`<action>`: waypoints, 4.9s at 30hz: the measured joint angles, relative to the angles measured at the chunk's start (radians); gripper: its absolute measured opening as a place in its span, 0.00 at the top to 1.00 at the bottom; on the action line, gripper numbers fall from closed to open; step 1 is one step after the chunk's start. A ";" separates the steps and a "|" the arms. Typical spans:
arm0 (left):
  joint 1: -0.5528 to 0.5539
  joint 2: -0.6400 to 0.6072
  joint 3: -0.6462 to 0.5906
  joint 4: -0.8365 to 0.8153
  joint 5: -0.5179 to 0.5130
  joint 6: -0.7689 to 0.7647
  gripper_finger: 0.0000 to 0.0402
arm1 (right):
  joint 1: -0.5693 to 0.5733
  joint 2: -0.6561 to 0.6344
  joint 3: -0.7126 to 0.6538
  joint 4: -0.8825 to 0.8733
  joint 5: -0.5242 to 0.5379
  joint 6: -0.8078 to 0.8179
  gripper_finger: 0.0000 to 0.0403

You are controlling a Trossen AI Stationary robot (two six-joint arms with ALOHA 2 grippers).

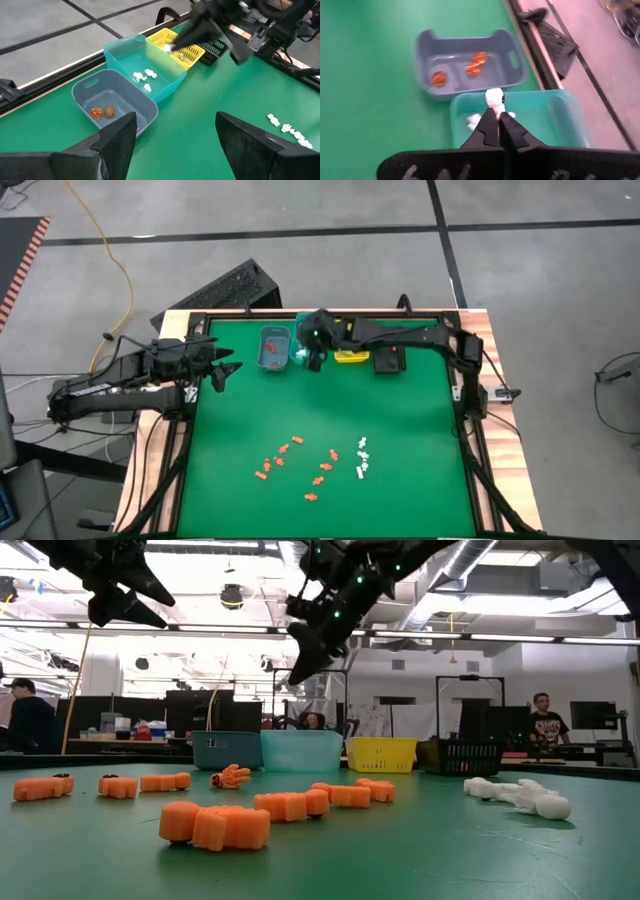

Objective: Sort Halloween decoration
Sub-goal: Put the white skeleton toy into the blue transparent bin

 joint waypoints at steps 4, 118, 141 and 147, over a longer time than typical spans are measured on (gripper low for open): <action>0.000 0.000 0.000 0.000 0.000 0.000 0.35 | -0.047 0.014 0.000 0.000 -0.034 0.036 0.98; 0.000 0.000 0.000 -0.023 -0.002 -0.045 0.35 | 0.520 -0.123 -0.435 -0.268 -0.094 0.149 0.99; 0.000 0.000 0.000 -0.023 -0.028 -0.037 0.35 | 0.124 -0.123 -0.271 0.317 0.012 0.120 0.99; 0.000 0.000 0.000 -0.023 -0.047 -0.037 0.35 | 0.013 -0.124 -0.272 0.327 0.056 0.276 0.98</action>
